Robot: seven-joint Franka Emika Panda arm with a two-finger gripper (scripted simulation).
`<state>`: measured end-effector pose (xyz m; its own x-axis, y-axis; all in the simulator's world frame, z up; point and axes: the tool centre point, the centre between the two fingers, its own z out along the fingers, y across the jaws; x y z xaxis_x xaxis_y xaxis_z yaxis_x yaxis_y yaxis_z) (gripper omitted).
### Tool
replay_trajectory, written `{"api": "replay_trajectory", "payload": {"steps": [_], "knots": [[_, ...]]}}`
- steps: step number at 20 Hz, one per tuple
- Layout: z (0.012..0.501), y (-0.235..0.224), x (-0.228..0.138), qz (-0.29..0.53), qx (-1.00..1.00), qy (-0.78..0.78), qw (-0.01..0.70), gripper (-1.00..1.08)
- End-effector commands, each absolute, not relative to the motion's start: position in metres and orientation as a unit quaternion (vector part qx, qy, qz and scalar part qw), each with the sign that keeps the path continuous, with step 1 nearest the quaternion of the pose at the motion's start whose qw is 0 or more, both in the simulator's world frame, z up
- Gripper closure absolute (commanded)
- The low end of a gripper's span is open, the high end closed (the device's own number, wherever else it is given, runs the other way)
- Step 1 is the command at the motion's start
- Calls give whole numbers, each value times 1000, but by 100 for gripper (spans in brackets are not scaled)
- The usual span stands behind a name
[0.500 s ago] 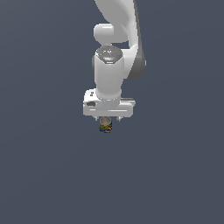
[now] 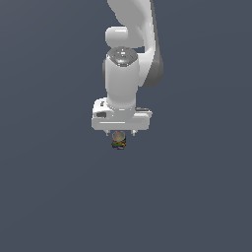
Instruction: Pick up the object and move it to a goal position.
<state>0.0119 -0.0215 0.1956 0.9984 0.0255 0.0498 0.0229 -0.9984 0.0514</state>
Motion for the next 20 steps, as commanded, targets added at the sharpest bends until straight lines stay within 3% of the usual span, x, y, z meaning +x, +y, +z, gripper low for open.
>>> {"api": "replay_trajectory", "payload": {"steps": [1,9,20], "knots": [[197,-22,12,27,999,14,26,-92],[178,-24,2,21,1000,0,20,-92],[120,-33,-42,4,999,-54,3,-92]]}}
